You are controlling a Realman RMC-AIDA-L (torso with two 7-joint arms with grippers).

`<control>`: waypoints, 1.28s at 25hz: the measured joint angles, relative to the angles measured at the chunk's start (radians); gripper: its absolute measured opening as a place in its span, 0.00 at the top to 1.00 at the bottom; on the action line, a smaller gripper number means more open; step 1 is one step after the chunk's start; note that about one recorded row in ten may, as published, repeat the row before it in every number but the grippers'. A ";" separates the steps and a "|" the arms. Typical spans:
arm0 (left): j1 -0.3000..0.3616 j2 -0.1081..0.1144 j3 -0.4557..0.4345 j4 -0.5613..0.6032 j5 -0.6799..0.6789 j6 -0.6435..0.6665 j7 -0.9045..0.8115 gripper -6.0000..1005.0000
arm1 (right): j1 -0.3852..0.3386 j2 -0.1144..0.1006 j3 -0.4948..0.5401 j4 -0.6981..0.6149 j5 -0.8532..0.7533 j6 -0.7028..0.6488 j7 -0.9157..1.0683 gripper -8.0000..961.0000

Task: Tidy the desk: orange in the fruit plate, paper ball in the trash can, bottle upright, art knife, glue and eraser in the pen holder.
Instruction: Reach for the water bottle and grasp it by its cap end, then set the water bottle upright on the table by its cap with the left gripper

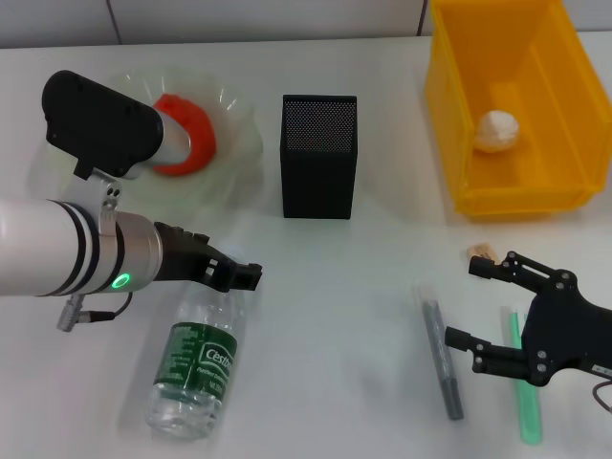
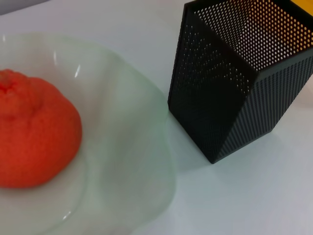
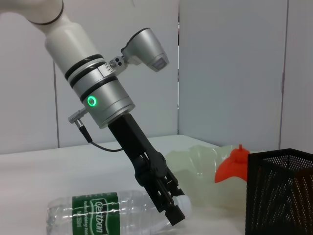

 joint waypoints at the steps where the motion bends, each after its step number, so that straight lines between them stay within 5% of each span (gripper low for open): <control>1: -0.004 0.000 0.000 -0.007 -0.003 -0.003 0.000 0.19 | 0.001 0.000 0.000 0.000 0.000 0.003 0.000 0.12; 18: -0.057 0.001 0.009 -0.062 -0.018 0.029 0.003 0.28 | 0.000 -0.002 0.000 -0.001 -0.001 0.005 0.028 0.12; 23: -0.033 0.005 0.007 -0.009 -0.017 0.045 0.050 0.51 | -0.004 -0.002 0.005 -0.010 -0.001 -0.004 0.042 0.12; 28: 0.076 0.009 -0.090 0.099 -0.137 0.050 0.287 0.53 | -0.008 -0.002 0.004 -0.022 -0.001 -0.009 0.059 0.12; 32: 0.152 0.011 -0.233 0.081 -0.414 0.064 0.631 0.54 | -0.009 -0.002 0.001 -0.024 -0.001 -0.010 0.067 0.12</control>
